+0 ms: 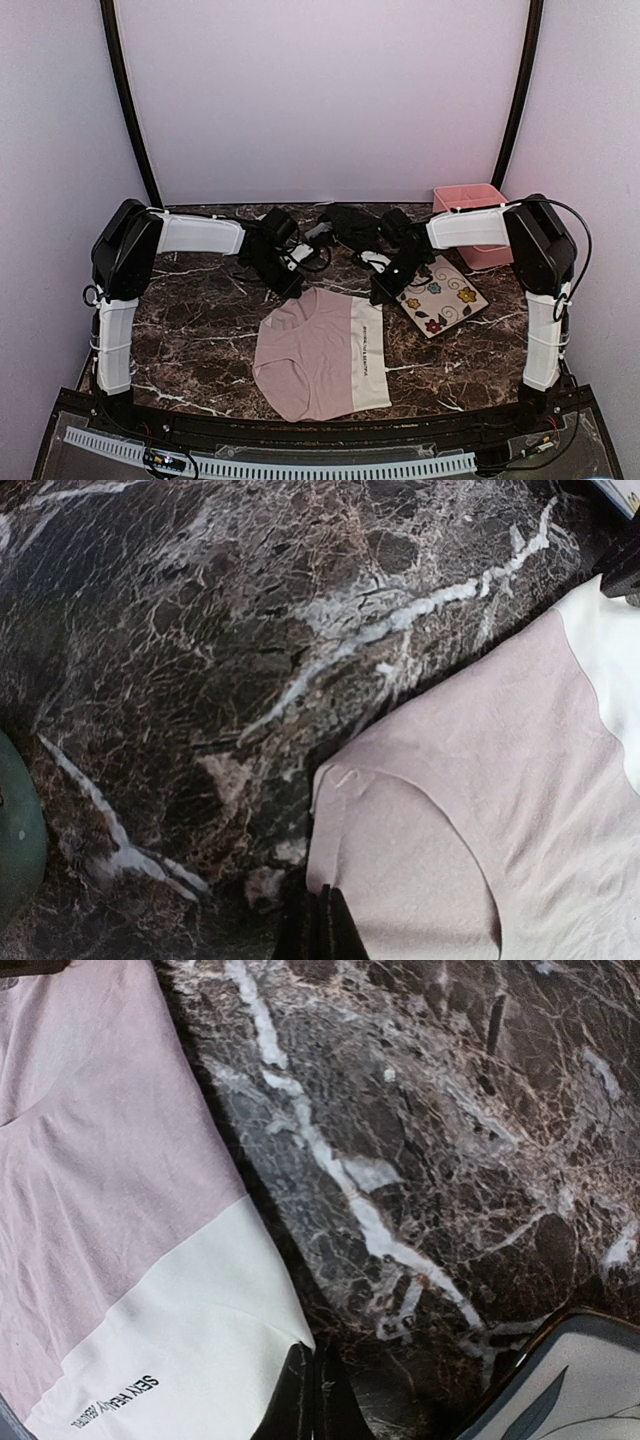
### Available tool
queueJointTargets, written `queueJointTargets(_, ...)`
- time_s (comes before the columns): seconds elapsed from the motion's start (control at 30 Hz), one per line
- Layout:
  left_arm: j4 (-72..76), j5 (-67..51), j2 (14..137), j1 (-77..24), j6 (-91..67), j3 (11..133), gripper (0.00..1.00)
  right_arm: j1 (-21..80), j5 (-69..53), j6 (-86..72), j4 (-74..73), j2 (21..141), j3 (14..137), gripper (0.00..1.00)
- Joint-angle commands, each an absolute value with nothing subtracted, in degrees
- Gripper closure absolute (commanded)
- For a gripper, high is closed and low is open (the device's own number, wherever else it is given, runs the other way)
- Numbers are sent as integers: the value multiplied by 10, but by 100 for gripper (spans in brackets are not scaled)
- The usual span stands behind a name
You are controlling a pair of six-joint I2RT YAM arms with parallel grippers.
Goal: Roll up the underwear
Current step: Pick up the underwear from the center of the board, then fold the underwear at the center of the board.
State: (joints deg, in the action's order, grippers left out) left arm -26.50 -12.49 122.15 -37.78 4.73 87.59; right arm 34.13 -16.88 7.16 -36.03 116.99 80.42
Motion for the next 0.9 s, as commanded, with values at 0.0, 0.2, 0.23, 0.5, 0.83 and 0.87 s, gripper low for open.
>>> queueJointTargets(0.0, -275, -124, 1198, -376, 49, 890, 100, 341, -147, 51, -375, 1162, 826, 100)
queueJointTargets(0.2, -276, -126, 1185, -369, 57, 928, 100, 323, -149, 39, -379, 1141, 857, 100)
queueJointTargets(0.23, -276, -127, 1180, -368, 60, 932, 100, 321, -151, 39, -381, 1136, 861, 100)
queueJointTargets(0.5, -273, -165, 1132, -365, 64, 906, 100, 320, -186, 35, -394, 1096, 853, 100)
queueJointTargets(0.83, -258, -299, 1042, -366, 51, 747, 100, 335, -247, 15, -398, 1007, 722, 100)
queueJointTargets(0.87, -260, -308, 1036, -366, 49, 731, 100, 339, -255, 11, -398, 1003, 708, 100)
